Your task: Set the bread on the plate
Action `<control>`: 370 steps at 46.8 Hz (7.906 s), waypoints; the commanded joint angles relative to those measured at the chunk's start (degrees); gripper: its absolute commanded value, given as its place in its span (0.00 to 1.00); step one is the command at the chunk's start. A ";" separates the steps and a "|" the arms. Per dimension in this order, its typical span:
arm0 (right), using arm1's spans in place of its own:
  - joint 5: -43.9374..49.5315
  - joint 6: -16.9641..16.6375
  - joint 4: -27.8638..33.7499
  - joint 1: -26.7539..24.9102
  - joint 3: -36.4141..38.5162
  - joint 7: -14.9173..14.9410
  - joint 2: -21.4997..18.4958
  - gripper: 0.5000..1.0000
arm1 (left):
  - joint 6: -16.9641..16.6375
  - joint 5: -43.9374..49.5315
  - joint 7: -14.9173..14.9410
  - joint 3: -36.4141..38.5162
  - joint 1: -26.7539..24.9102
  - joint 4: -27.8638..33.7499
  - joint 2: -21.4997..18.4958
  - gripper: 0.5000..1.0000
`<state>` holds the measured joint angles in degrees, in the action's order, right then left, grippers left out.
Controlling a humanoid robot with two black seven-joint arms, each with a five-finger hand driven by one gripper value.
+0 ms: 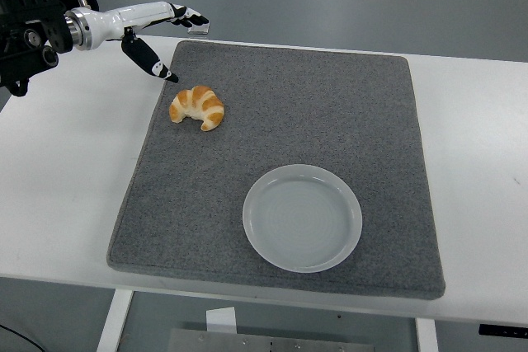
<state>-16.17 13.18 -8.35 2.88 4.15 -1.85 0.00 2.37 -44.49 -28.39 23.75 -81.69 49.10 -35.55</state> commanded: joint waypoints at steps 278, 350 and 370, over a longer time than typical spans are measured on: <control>0.00 0.00 0.00 -0.07 -0.02 0.00 0.00 0.90 | -6.32 -16.15 -1.32 -6.96 -12.00 31.23 11.64 0.00; 0.00 0.00 0.00 -0.07 -0.02 0.00 0.00 0.90 | -7.73 -33.82 -1.23 -3.71 1.09 21.04 18.32 0.00; 0.00 0.00 0.00 -0.07 0.07 0.00 0.00 0.90 | -9.14 -35.58 -1.14 -3.71 3.99 18.14 19.82 0.00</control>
<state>-16.17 13.18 -8.35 2.90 4.16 -1.84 0.00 -6.63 -80.07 -29.62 20.04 -77.75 67.80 -15.87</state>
